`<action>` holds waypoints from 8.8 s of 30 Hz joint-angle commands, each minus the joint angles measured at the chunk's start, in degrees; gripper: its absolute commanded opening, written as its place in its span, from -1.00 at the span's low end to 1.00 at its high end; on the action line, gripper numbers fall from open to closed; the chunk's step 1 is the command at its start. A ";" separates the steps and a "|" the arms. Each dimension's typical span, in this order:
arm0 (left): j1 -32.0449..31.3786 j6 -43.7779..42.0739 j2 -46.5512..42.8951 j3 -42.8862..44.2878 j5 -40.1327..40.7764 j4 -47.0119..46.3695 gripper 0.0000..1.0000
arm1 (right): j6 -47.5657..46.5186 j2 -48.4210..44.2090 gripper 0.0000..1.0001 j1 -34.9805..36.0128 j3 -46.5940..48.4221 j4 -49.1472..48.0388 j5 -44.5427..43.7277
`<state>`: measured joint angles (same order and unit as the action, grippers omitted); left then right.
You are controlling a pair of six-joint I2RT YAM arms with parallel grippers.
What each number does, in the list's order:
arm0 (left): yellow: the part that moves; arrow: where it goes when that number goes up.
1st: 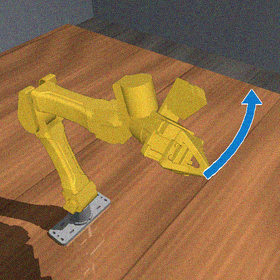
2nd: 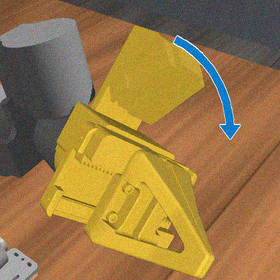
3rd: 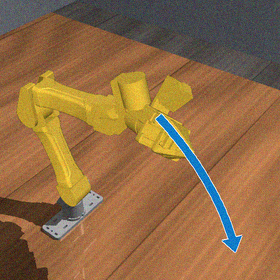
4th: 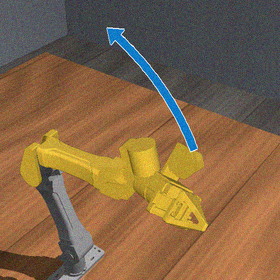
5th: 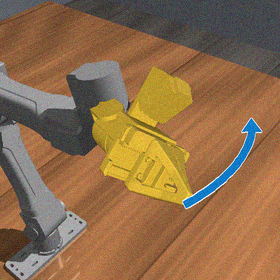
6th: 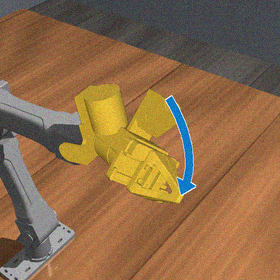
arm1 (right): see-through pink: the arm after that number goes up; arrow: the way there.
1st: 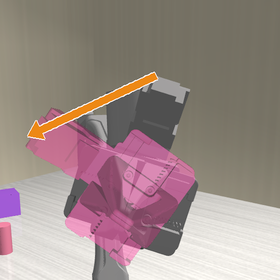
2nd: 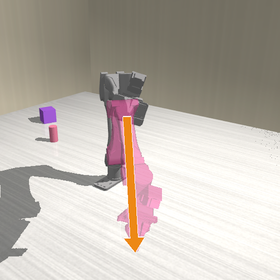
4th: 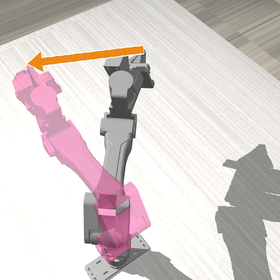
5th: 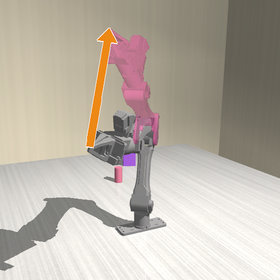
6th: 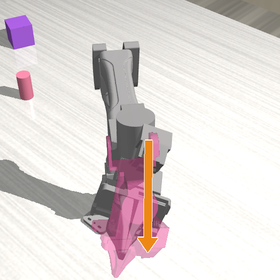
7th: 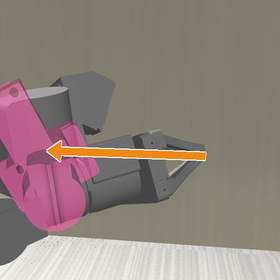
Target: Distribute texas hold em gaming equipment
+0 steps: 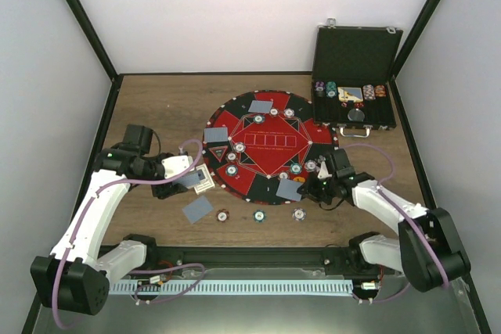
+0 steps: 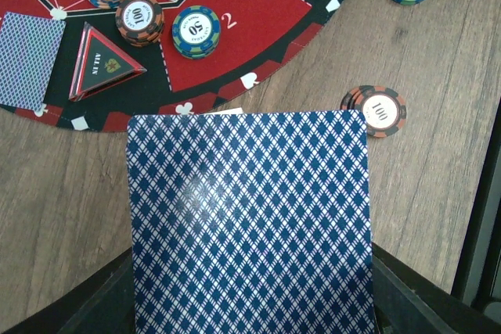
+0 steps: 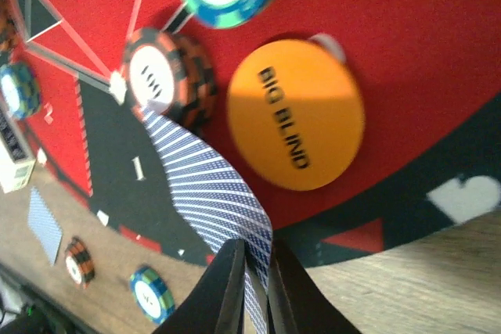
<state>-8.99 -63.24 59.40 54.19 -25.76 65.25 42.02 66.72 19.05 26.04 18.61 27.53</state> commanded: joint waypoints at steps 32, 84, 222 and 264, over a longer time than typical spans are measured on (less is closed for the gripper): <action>-0.84 -0.05 0.72 2.95 -3.32 0.97 -0.92 | 17.37 14.92 0.86 27.89 25.88 -23.94 11.85; -1.03 -0.21 0.61 3.69 -2.22 1.73 -0.92 | 20.92 34.28 -0.67 28.82 34.48 -37.24 20.06; -1.04 1.75 -0.05 4.46 -2.98 1.71 -0.92 | 11.95 38.01 0.30 31.66 43.79 -27.04 20.27; -1.02 1.28 -0.60 4.00 -1.76 1.65 -0.92 | 8.38 25.65 -0.99 15.31 37.39 -23.08 23.09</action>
<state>-10.11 -61.34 59.70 57.95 -26.20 67.35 53.49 93.30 40.10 62.15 -7.60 48.23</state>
